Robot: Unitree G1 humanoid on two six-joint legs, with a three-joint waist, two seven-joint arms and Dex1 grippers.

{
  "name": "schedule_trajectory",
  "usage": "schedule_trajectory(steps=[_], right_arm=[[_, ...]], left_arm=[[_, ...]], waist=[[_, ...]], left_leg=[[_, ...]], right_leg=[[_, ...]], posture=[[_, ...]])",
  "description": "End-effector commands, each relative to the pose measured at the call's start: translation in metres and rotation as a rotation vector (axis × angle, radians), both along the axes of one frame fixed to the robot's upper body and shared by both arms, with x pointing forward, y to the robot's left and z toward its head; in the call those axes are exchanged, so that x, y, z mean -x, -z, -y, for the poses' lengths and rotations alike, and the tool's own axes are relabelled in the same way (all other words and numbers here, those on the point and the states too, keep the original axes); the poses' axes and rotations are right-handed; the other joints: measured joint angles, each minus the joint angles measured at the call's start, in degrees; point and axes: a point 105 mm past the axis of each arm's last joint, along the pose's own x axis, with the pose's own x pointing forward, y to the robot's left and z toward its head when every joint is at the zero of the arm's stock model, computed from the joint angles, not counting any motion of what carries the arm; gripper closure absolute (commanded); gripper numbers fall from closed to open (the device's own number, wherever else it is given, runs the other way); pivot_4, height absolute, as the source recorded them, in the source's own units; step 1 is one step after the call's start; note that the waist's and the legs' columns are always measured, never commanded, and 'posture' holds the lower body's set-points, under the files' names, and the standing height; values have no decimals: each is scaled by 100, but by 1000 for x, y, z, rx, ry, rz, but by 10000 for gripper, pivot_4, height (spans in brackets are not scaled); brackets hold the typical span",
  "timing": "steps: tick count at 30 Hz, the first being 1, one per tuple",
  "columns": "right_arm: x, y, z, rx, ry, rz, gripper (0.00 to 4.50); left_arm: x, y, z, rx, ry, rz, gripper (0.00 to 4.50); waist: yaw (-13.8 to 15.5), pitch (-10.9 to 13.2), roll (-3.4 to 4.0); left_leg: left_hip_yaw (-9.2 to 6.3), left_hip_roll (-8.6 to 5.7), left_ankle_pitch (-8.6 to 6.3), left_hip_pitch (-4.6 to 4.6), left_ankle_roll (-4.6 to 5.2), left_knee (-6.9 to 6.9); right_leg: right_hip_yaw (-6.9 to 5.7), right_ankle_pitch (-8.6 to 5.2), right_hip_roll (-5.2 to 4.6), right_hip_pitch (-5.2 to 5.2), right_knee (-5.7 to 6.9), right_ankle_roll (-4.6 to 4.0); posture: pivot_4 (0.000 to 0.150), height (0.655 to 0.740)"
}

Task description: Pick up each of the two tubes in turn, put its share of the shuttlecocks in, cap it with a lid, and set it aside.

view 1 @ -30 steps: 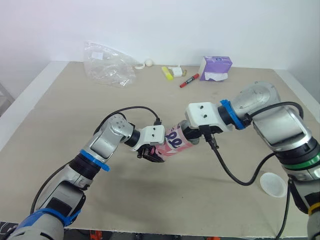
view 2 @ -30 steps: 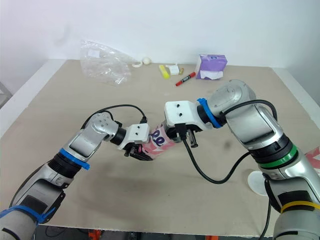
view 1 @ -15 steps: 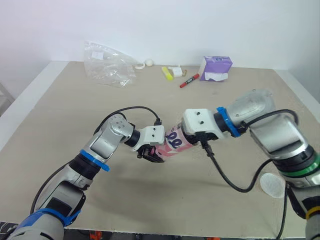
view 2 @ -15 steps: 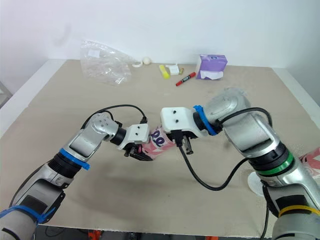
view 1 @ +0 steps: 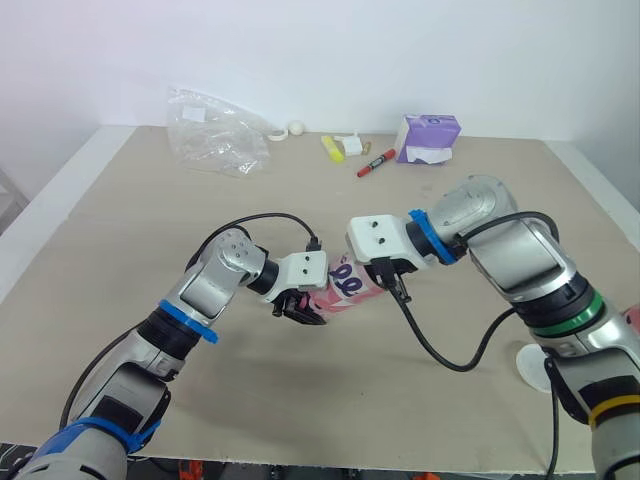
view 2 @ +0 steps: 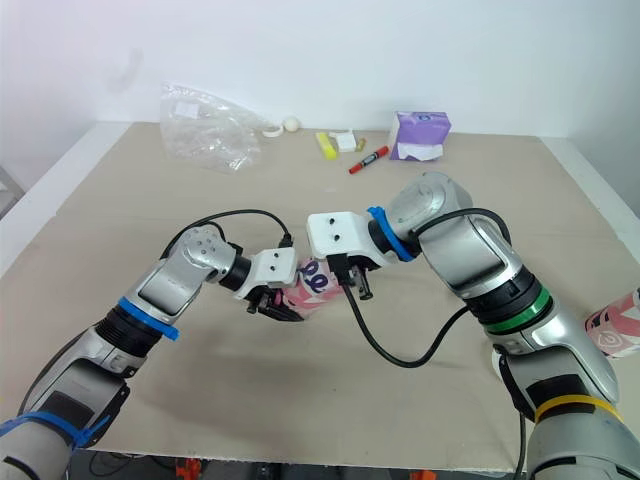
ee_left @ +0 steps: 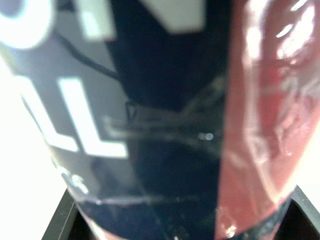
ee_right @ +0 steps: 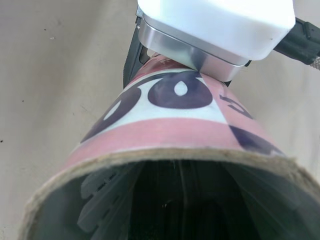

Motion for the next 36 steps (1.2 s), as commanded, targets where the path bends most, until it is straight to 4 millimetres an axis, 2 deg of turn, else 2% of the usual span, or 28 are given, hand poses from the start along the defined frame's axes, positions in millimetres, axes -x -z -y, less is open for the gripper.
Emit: schedule_trajectory(steps=[1,14,22,31,36], right_arm=[[7,24,-4,49,-33,-77,43995],[8,40,-6,53,-48,-111,43995],[4,-5,15,-63,52,-66,43995],[23,-46,41,-198,144,-67,43995],[29,-66,67,-305,266,-81,43995]], left_arm=[[13,16,8,-29,51,-51,19279],[12,15,10,-23,49,-51,19279],[11,15,8,-23,42,-49,19279],[10,17,4,-30,43,-48,19279],[8,17,2,-25,45,-36,19279]], waist=[[0,-3,0],[-4,-51,-1],[13,-53,2],[35,-46,11],[59,-43,10]], left_leg=[[0,0,0,0,0,0],[-2,5,-1,10,-1,-4],[-7,4,-1,4,-2,-4],[-29,-12,-20,-30,-1,-4],[-41,-12,-23,-37,-2,-4]], right_leg=[[0,0,0,0,0,0],[-8,-7,2,5,2,-11],[-11,-10,-1,3,2,-15],[-19,-16,-16,-6,-24,-3],[-32,-17,-23,-5,-34,-4]], posture=[[1500,7400],[1500,7400],[1500,7400],[1500,7400],[1500,7400]])
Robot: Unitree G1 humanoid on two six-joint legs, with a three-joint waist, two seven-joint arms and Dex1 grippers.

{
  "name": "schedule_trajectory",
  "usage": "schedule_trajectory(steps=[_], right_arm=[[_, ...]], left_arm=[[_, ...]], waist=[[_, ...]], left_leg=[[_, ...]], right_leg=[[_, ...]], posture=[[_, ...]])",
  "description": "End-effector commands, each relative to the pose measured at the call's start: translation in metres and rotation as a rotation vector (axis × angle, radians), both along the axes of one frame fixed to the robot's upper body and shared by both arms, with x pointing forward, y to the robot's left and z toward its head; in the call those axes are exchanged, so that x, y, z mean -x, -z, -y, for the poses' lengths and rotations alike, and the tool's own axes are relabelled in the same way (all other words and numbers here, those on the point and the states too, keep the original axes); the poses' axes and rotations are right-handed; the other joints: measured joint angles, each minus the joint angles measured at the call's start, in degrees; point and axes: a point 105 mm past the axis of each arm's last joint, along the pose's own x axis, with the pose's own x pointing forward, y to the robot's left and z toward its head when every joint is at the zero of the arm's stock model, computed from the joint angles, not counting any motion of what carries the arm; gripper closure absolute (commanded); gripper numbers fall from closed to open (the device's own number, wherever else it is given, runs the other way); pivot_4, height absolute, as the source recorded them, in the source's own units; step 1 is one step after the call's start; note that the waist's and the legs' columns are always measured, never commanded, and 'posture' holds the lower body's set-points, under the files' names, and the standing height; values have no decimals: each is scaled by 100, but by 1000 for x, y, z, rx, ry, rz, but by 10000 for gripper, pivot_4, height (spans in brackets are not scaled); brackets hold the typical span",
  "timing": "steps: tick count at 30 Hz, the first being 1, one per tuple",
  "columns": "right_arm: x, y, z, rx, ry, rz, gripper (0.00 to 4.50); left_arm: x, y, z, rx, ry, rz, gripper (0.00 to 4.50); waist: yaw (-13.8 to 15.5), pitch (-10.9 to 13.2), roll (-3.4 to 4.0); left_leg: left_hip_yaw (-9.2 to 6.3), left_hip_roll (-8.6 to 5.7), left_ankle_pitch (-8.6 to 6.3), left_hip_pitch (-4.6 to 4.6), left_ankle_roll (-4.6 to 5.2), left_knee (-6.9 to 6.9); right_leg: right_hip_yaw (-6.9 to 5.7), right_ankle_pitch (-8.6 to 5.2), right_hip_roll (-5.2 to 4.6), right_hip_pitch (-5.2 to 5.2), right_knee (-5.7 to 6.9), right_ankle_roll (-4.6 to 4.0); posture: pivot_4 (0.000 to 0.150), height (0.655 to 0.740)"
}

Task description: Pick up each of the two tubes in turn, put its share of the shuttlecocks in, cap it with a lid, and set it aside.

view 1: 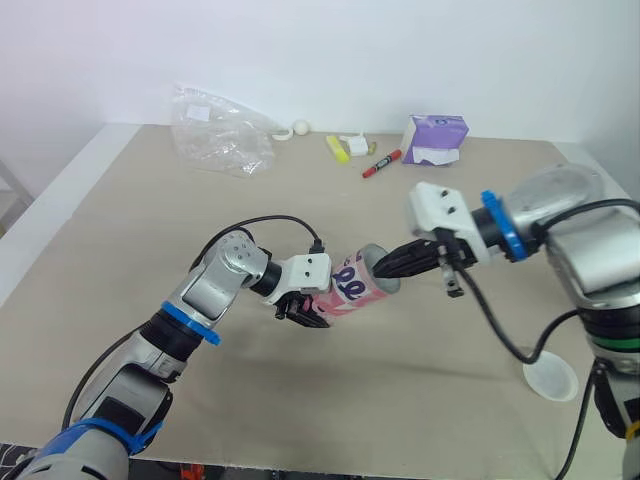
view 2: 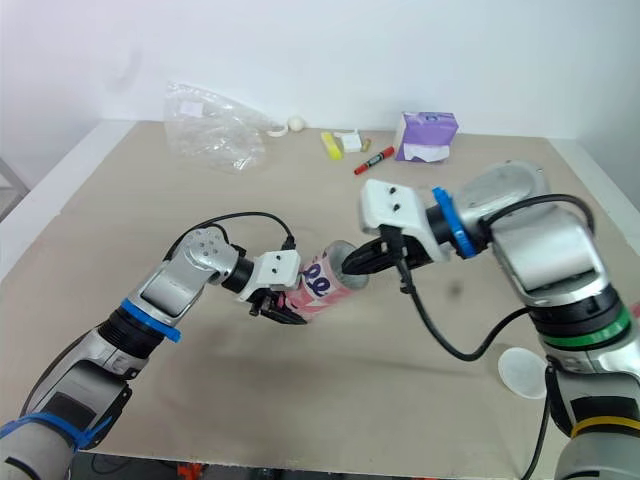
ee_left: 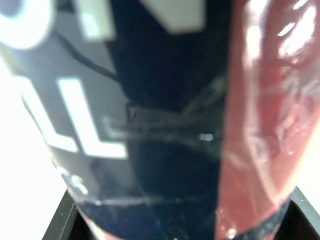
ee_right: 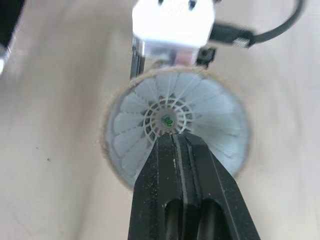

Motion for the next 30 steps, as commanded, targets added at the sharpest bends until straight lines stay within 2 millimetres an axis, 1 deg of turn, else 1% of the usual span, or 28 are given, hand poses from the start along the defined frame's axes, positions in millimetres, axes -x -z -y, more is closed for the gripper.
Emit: schedule_trajectory(steps=[1,3,5,7,8,10,13,14,15,17,19,21,24,27,30], right_arm=[[6,-24,19,-95,88,22,43995],[7,-31,34,-148,170,15,43995],[9,-36,51,-189,257,11,43995],[12,-35,59,-209,306,7,43995],[14,-32,63,-212,332,6,43995],[19,-18,77,-184,409,-10,43995],[26,-6,91,-161,483,-34,43995],[27,-4,94,-159,503,-36,43995],[28,0,99,-151,528,-42,43995],[32,7,107,-123,558,-54,43995],[36,17,117,-86,591,-67,43995],[38,25,125,-45,619,-69,43995],[41,33,134,-5,644,-76,43995],[41,37,141,22,656,-77,43995],[42,37,146,44,662,-74,43995]], left_arm=[[5,16,0,-28,18,-39,19279],[4,14,3,20,15,-41,19279],[3,8,11,119,9,-46,19279],[4,2,18,214,4,-68,19279],[5,-2,22,265,7,-84,19279],[14,-8,35,381,30,-99,19279],[29,-9,47,480,78,-114,19279],[34,-9,50,504,92,-123,19279],[36,-11,54,536,89,-132,19279],[36,-12,59,578,77,-158,19279],[33,-10,62,593,65,-156,19279],[29,-7,64,588,63,-129,19279],[29,3,67,564,96,-42,19279],[30,12,71,544,135,26,19279],[31,19,73,540,147,35,19279]], waist=[[11,1,1],[22,2,3],[37,2,4],[81,3,5],[94,3,5],[114,4,4],[93,6,6],[90,9,11],[85,10,17],[88,10,19],[88,10,19],[88,11,17],[83,12,16],[85,12,16],[86,13,15]], left_leg=[[-1,0,-2,-2,0,0],[-1,0,-4,-3,-1,0],[-5,0,-4,-4,-1,0],[-14,-1,-3,-8,-2,0],[-16,-1,-3,-12,-2,0],[-24,-3,-3,-31,-2,1],[-26,-7,0,-71,-10,3],[-19,-8,12,-85,-31,3],[-16,-8,24,-91,-51,2],[-16,-4,28,-91,-55,1],[-18,4,13,-84,-25,1],[-18,5,12,-74,-18,1],[-8,3,18,-66,-9,2],[1,3,24,-61,-5,3],[3,3,26,-61,-5,4]], right_leg=[[0,0,-5,0,-2,-1],[2,-4,-27,-1,-3,-7],[2,-4,-33,-1,-3,-7],[-4,-4,-38,-1,-3,-7],[-5,-4,-40,-2,-4,-7],[-13,-3,-44,-12,-9,-5],[-11,0,-45,-45,-10,-2],[-5,1,-43,-63,-8,1],[-4,1,-39,-73,-5,1],[-6,1,-28,-77,1,0],[-12,3,-10,-71,2,-3],[-14,4,11,-60,3,-3],[-8,4,13,-54,2,-3],[0,9,14,-53,2,-5],[2,12,13,-53,2,-6]], posture=[[1500,7400],[1500,7400],[1500,7400],[1500,7400],[1500,7400],[1500,7400],[1500,7400],[1500,7400],[1500,7400],[1500,7400],[1500,7400],[1500,7400],[1500,7400],[1500,7400],[1500,7400]])
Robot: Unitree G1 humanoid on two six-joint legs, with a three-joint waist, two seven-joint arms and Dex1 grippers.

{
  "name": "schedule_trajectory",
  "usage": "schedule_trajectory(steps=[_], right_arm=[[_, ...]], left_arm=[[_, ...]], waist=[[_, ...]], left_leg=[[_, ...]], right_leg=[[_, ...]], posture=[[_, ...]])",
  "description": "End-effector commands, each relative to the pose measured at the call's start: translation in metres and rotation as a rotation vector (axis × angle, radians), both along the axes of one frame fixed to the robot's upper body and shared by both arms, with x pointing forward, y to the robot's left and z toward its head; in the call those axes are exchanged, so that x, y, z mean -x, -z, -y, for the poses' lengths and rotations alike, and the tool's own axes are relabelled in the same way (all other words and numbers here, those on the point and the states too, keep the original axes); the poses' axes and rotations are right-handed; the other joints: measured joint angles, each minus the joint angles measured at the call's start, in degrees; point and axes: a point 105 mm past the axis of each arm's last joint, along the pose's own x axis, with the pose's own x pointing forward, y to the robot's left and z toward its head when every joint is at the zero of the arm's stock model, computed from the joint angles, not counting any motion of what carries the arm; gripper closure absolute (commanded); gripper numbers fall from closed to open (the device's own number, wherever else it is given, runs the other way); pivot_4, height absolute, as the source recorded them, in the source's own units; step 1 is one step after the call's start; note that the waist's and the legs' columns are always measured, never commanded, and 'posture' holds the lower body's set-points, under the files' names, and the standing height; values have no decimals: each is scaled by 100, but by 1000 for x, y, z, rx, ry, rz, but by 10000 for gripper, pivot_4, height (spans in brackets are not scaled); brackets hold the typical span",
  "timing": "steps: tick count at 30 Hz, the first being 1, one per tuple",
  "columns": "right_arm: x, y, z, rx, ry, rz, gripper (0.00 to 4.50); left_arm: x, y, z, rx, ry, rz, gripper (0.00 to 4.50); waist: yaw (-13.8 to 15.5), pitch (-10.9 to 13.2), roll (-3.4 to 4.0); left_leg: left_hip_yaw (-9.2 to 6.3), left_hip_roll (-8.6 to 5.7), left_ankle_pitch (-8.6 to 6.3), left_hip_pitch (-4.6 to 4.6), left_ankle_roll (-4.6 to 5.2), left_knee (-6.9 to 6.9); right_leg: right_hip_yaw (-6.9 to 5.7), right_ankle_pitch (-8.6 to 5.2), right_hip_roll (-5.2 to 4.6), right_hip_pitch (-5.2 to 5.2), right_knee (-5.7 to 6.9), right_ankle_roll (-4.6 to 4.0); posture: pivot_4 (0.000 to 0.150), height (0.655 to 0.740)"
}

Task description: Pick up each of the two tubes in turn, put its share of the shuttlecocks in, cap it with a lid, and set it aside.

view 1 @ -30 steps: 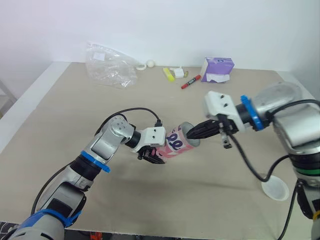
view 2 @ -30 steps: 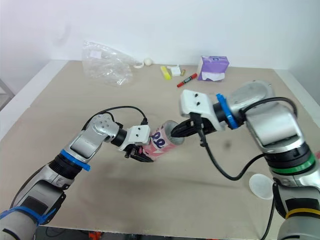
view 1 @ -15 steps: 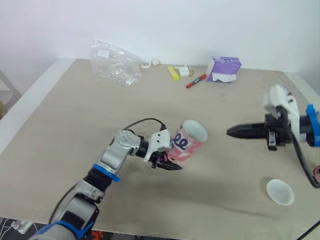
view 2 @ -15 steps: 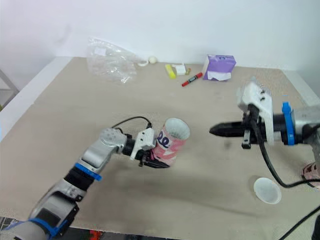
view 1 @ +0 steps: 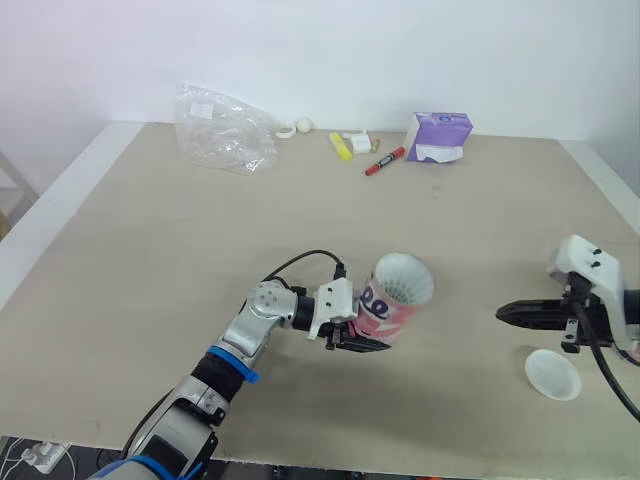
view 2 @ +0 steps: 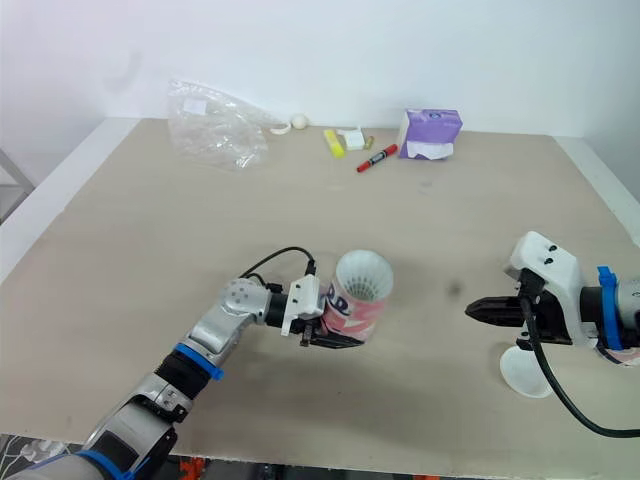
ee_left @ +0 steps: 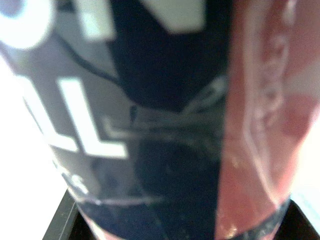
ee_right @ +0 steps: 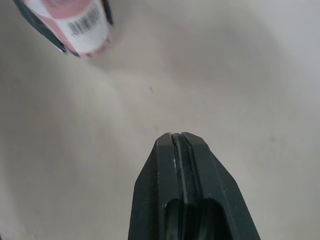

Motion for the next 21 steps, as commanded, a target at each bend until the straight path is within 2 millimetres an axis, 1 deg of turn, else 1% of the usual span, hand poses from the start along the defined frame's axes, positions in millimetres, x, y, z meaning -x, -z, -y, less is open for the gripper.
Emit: schedule_trajectory(steps=[1,7,9,11,12,14,15,16,17,18,21], right_arm=[[-2,-14,10,57,13,58,43995],[0,-14,21,72,39,37,43995],[0,-12,31,94,63,18,38401],[2,-7,48,146,97,-13,30326],[2,-6,54,159,110,-17,26042],[2,-4,62,165,129,-28,15013],[3,-1,66,175,131,-39,11412],[4,3,71,195,136,-56,5319],[7,9,75,218,124,-84,1405],[8,14,78,239,115,-98,537],[4,22,83,277,95,-84,537]], left_arm=[[1,-3,8,19,29,73,19279],[-1,1,9,11,25,57,19279],[-1,1,9,15,22,28,19279],[-1,1,8,25,21,-19,19279],[-1,1,8,24,21,-25,19279],[-1,2,7,19,22,-25,19279],[-1,3,6,14,22,-25,19279],[-1,4,5,9,23,-24,19279],[-1,4,5,7,23,-23,19279],[-1,4,4,6,22,-23,19279],[-2,3,4,5,20,-24,19279]], waist=[[0,1,-1],[0,1,-1],[0,1,-1],[5,1,-2],[6,1,-2],[0,0,-1],[0,0,-1],[-1,0,0],[-1,0,0],[-2,-1,2],[-6,-1,2]], left_leg=[[0,1,0,0,0,0],[0,1,0,-1,0,0],[0,1,0,-1,0,0],[0,0,0,-1,0,0],[-1,0,1,-1,1,0],[1,-1,0,0,1,1],[3,-1,0,1,1,1],[3,0,0,2,1,1],[3,1,1,2,1,1],[3,2,1,3,1,1],[4,4,1,6,0,1]], right_leg=[[0,1,0,0,0,0],[0,4,1,-1,0,7],[0,5,1,0,0,8],[1,6,1,1,0,9],[0,6,1,3,0,11],[3,6,1,3,0,12],[4,6,2,2,0,12],[5,6,3,2,0,12],[4,6,5,2,0,12],[4,6,7,2,0,12],[4,6,9,4,0,11]], posture=[[1500,7400],[1500,7400],[1500,7400],[1500,7400],[1500,7400],[1500,7400],[1500,7400],[1500,7400],[1500,7400],[1500,7400],[1500,7400]])
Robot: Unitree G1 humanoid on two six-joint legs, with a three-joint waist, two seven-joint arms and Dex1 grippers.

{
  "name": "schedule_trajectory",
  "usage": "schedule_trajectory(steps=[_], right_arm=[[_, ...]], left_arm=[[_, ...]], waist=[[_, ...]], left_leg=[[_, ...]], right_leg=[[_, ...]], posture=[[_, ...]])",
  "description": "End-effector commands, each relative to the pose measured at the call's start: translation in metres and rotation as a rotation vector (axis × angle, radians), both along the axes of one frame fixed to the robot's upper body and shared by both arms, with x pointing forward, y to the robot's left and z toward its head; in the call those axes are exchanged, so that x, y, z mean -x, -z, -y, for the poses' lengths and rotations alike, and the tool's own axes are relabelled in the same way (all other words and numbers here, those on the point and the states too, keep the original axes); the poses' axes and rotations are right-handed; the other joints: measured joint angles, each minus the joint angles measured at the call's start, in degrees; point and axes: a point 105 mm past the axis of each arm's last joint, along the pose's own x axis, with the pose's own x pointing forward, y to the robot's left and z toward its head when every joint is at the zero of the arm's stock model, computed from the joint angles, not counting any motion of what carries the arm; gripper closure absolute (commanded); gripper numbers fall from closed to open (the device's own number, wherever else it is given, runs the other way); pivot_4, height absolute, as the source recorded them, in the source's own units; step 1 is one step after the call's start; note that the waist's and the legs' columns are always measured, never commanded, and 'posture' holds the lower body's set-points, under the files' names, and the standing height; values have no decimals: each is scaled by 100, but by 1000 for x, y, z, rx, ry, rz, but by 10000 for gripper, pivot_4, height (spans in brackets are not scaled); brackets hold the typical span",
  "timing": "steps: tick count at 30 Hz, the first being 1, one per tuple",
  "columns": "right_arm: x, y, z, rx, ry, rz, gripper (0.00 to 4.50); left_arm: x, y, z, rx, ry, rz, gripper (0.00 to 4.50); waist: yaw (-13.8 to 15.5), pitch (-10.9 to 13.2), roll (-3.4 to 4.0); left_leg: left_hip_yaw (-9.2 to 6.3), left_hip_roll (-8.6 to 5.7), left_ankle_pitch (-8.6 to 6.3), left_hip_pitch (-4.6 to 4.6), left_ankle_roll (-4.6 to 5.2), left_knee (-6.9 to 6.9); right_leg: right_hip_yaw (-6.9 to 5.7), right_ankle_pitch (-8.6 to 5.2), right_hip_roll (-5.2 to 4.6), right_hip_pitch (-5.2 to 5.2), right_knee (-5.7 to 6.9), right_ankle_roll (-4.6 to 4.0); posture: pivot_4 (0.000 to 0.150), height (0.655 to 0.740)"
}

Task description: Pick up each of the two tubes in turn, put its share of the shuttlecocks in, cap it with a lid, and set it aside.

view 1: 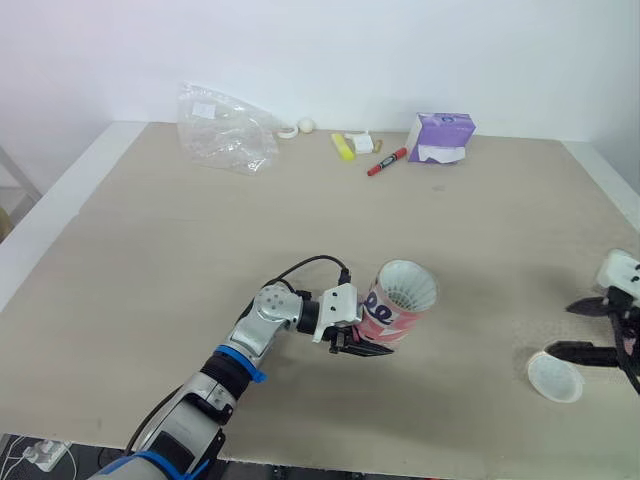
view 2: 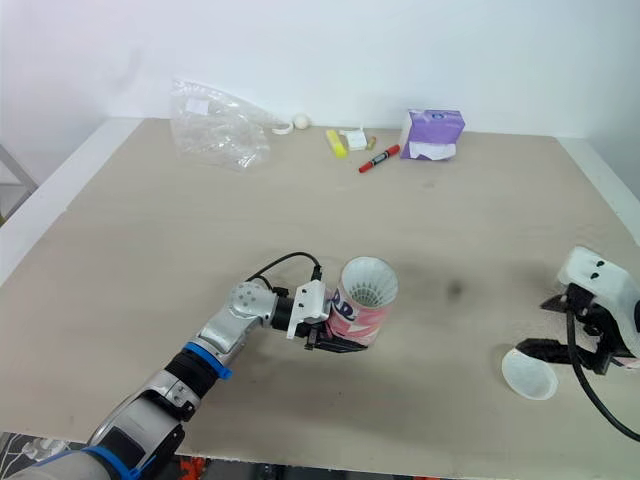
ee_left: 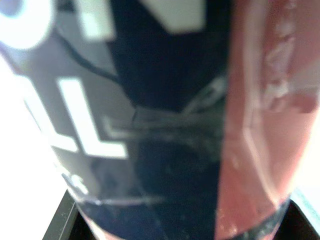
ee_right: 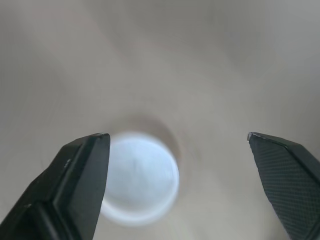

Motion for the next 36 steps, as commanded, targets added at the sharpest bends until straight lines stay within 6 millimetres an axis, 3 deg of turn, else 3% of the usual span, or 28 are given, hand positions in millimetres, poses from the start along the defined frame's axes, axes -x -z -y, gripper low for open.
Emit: schedule_trajectory(steps=[1,14,24,27,34,36], right_arm=[[-6,2,5,47,-41,20,537],[-10,32,12,39,-77,-53,537],[-5,38,11,33,-88,-89,537],[-3,43,10,30,-90,-106,8853],[-1,51,7,21,-95,-124,44627],[-3,51,6,20,-100,-113,44627]], left_arm=[[-1,-5,0,12,4,13,19279],[-5,-8,0,63,-52,-38,19279],[-5,4,-7,28,-66,-82,19279],[-5,4,-7,21,-63,-68,19279],[-5,4,-7,13,-60,-48,19279],[-6,4,-8,11,-62,-46,19279]], waist=[[-2,0,1],[-3,-3,6],[-4,-3,7],[-4,-4,8],[-4,-4,7],[-4,-4,7]], left_leg=[[2,0,0,1,0,0],[10,-2,3,4,-4,0],[12,0,6,11,-7,0],[12,0,6,11,-7,0],[12,3,6,17,-8,0],[12,3,6,20,-8,0]], right_leg=[[1,0,-1,0,0,0],[9,3,-2,0,0,2],[10,8,0,3,0,1],[10,8,0,3,0,0],[9,9,2,8,0,-1],[8,9,2,11,0,-2]], posture=[[1500,7400],[1500,7400],[1500,7400],[1500,7400],[1500,7400],[1500,7400]])
